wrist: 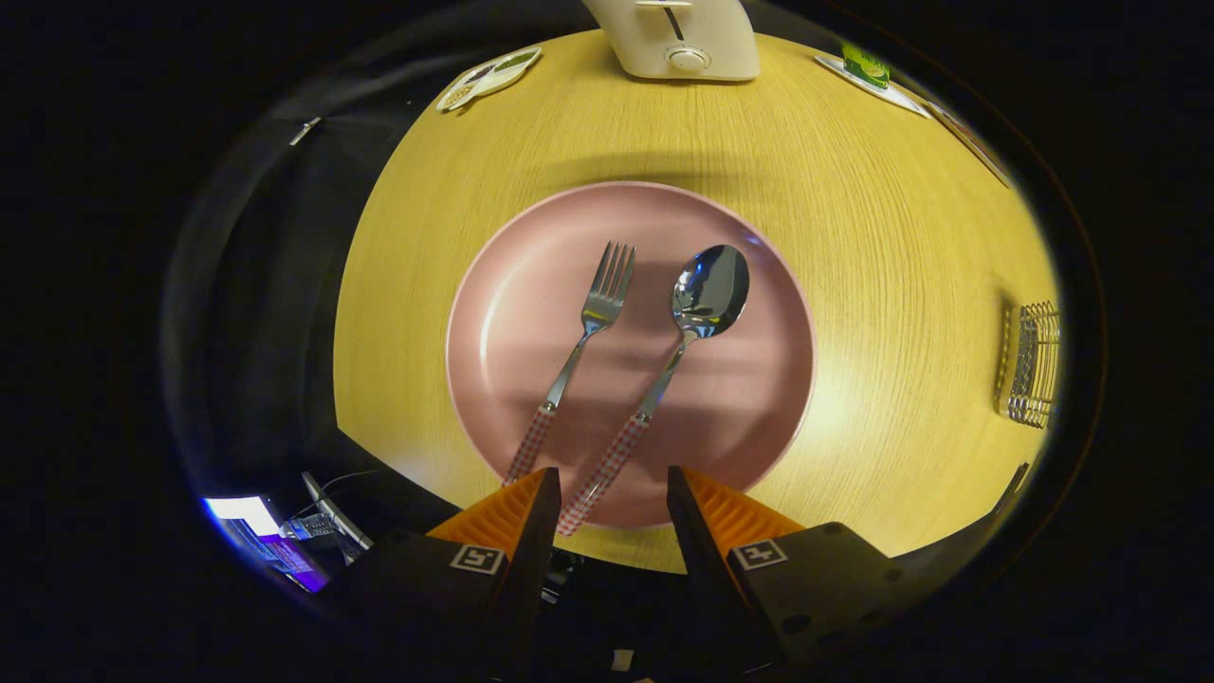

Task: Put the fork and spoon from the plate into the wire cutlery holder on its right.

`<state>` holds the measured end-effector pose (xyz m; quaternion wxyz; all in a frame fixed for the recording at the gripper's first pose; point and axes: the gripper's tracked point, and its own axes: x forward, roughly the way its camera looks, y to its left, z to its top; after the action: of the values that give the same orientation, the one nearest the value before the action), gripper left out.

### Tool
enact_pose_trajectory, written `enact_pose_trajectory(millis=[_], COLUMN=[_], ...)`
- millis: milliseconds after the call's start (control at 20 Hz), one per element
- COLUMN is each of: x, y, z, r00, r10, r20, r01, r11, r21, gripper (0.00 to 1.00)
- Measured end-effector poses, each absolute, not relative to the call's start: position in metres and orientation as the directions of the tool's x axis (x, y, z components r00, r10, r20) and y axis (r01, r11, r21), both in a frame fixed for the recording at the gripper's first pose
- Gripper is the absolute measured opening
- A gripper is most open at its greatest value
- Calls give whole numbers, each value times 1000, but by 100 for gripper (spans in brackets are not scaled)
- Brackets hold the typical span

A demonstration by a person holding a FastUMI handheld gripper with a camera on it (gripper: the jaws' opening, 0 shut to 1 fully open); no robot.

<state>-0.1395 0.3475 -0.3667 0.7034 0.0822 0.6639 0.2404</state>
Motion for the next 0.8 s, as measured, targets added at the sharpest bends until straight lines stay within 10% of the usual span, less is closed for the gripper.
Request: enact_pose_trajectory(millis=[450, 800], x=[-139, -126], y=[340, 314], z=[-378, -347], r00=[-37, 2], r10=[453, 525], r20=[-891, -851], r01=[-199, -193], r11=[870, 835], r21=[450, 515], gripper=[14, 14])
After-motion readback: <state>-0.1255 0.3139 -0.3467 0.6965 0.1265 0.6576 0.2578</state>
